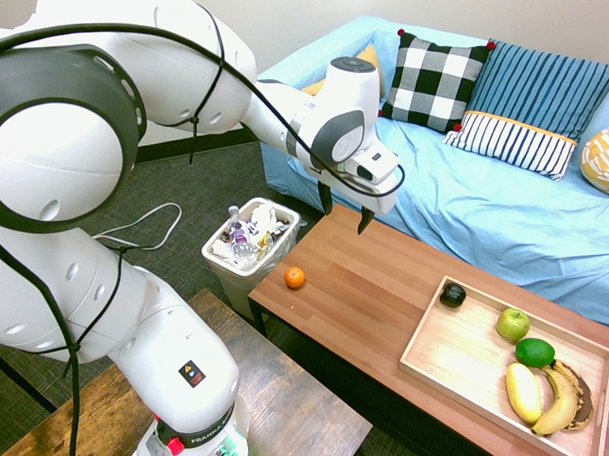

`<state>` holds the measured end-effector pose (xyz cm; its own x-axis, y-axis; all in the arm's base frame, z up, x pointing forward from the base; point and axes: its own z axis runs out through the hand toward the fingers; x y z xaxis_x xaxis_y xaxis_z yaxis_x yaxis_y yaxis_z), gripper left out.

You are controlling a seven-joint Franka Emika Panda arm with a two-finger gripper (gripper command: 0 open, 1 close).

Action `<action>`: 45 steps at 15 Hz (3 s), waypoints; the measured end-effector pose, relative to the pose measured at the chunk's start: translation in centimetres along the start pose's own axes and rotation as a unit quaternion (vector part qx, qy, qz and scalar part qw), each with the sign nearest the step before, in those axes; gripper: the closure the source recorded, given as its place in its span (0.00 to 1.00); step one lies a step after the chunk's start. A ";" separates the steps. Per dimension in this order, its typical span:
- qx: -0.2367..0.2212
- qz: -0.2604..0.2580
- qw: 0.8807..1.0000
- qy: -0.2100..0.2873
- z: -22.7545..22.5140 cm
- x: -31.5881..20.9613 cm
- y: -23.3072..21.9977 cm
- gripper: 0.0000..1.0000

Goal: Put the tangerine in the tray

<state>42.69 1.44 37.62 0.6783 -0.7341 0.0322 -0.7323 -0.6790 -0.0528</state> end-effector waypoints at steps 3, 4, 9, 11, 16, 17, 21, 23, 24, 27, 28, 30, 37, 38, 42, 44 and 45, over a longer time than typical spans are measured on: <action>-0.003 0.000 1.000 -0.002 0.2 0.0 0.0 0.00; 0.000 0.002 1.000 -0.001 0.5 0.0 -0.2 0.00; 0.000 -0.005 1.000 -0.014 7.0 -3.2 -3.5 0.00; -0.008 -0.007 1.000 -0.023 9.7 -5.1 -4.6 0.00; -0.021 -0.003 0.999 -0.037 15.7 -9.3 -6.0 0.00; -0.024 -0.004 0.999 -0.038 17.0 -10.0 -6.2 0.00; -0.039 -0.002 0.999 -0.034 22.1 -11.9 -5.9 0.00; -0.045 -0.001 0.999 -0.030 24.0 -12.3 -5.8 0.00; -0.047 -0.002 0.998 -0.029 24.7 -12.5 -6.0 0.00; -0.048 -0.005 0.999 -0.021 26.6 -12.9 -7.0 0.00; -0.051 -0.005 0.999 -0.018 27.1 -12.7 -7.3 1.00; -0.054 -0.001 0.998 -0.016 28.0 -12.5 -7.7 1.00; -0.058 0.012 0.998 -0.019 29.2 -12.4 -7.7 1.00; -0.057 0.014 0.998 -0.020 29.2 -12.4 -7.7 1.00; -0.053 0.019 0.998 -0.019 28.9 -11.7 -7.7 1.00; -0.040 0.029 0.999 -0.008 27.3 -9.1 -7.9 1.00; -0.031 0.040 0.999 0.002 25.5 -6.5 -7.9 1.00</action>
<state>45.60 11.83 12.40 0.6179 -0.7855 0.0348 -0.7861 -0.6181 0.0068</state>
